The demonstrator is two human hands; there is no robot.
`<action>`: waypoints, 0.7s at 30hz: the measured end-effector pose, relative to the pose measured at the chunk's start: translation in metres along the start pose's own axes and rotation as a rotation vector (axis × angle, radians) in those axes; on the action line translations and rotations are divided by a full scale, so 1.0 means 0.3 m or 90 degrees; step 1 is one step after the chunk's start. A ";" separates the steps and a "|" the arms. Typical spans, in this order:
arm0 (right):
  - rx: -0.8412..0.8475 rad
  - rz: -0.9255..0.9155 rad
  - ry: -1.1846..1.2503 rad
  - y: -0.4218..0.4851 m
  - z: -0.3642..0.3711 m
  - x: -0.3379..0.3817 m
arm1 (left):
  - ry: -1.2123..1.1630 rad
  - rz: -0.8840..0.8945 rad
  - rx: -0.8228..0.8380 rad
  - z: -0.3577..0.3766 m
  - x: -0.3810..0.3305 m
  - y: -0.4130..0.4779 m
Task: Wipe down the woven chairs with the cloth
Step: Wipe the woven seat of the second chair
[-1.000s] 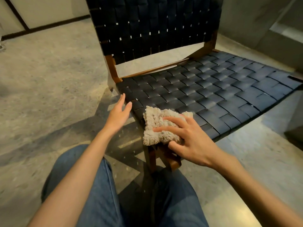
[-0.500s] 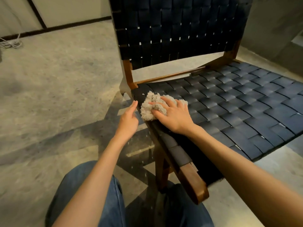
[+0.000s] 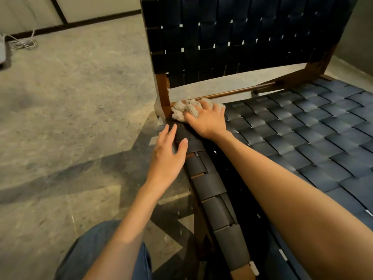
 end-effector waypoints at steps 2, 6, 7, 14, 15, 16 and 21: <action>0.011 0.029 -0.012 0.013 0.009 -0.038 | 0.021 0.007 0.013 0.017 -0.002 0.000; 0.036 0.028 -0.020 0.013 0.005 -0.033 | 0.031 0.013 0.047 0.030 0.001 0.001; 0.042 0.020 -0.017 0.004 -0.004 -0.028 | 0.037 0.013 0.057 0.032 0.001 -0.002; 0.107 -0.006 0.062 -0.230 -0.131 -0.047 | 0.107 -0.009 0.060 0.035 -0.025 -0.014; 0.115 -0.008 0.065 -0.278 -0.160 -0.049 | 0.109 -0.011 0.054 0.033 -0.031 -0.019; 0.120 -0.009 0.070 -0.327 -0.190 -0.053 | 0.115 -0.012 0.045 0.030 -0.036 -0.029; 0.122 -0.020 0.088 -0.595 -0.344 -0.064 | 0.157 0.020 0.025 0.043 -0.077 -0.069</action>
Point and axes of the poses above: each hand's wrist, its own y-axis towards the middle knuckle, its own z-axis out of the palm, x = y × z, the point moved 9 cm from there along y, towards the middle knuckle, and after that the axes turned 12 degrees about -x, right-handed, at the moved point
